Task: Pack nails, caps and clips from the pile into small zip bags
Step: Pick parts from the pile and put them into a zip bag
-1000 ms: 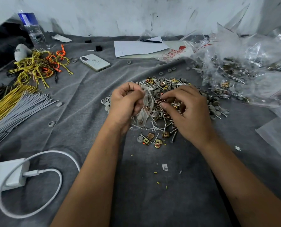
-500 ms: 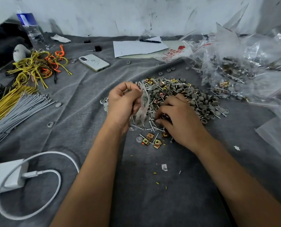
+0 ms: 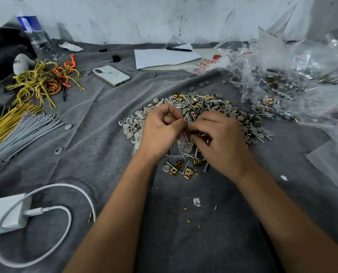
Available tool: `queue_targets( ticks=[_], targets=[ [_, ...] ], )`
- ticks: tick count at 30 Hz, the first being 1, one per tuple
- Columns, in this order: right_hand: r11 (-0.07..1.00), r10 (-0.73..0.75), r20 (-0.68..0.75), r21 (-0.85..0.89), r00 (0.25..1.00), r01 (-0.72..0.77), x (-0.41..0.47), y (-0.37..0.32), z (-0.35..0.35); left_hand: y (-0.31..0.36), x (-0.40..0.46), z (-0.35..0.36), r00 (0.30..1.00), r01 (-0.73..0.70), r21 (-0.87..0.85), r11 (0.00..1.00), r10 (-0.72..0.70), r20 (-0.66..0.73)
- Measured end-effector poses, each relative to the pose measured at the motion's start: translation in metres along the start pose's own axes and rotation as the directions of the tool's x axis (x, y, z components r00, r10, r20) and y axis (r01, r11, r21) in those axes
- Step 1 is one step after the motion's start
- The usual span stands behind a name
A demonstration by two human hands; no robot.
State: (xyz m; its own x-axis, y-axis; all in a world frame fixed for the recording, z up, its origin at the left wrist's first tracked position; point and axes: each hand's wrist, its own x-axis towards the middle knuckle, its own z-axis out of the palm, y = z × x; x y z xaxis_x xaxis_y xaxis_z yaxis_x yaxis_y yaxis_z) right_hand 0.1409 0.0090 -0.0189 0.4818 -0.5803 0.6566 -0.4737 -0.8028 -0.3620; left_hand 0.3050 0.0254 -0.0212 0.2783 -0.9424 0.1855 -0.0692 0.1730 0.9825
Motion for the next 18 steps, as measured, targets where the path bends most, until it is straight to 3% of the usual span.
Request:
queue_targets(
  ticks=[5, 10, 13, 18],
  targets=[
    [0.99, 0.106, -0.142, 0.111, 0.984, -0.091, 0.003, 0.005, -0.006, 0.001, 0.001, -0.003, 1.0, 0.022, -0.051, 0.998, -0.023, -0.018],
    [0.96, 0.28, -0.24, 0.082, 0.93, -0.268, 0.002, 0.019, -0.012, 0.003, -0.001, -0.004, 0.998, 0.057, -0.137, 0.989, -0.06, -0.023],
    [0.93, 0.348, -0.141, -0.077, 0.927, -0.36, 0.0, 0.032, -0.014, 0.002, -0.001, -0.006, 0.995, 0.089, -0.219, 0.972, -0.097, -0.026],
    [0.883, 0.403, 0.106, -0.307, 0.909, -0.356, -0.002, 0.038, -0.009, 0.002, -0.002, -0.004, 0.994, 0.101, -0.216, 0.971, -0.107, -0.015]
  ],
)
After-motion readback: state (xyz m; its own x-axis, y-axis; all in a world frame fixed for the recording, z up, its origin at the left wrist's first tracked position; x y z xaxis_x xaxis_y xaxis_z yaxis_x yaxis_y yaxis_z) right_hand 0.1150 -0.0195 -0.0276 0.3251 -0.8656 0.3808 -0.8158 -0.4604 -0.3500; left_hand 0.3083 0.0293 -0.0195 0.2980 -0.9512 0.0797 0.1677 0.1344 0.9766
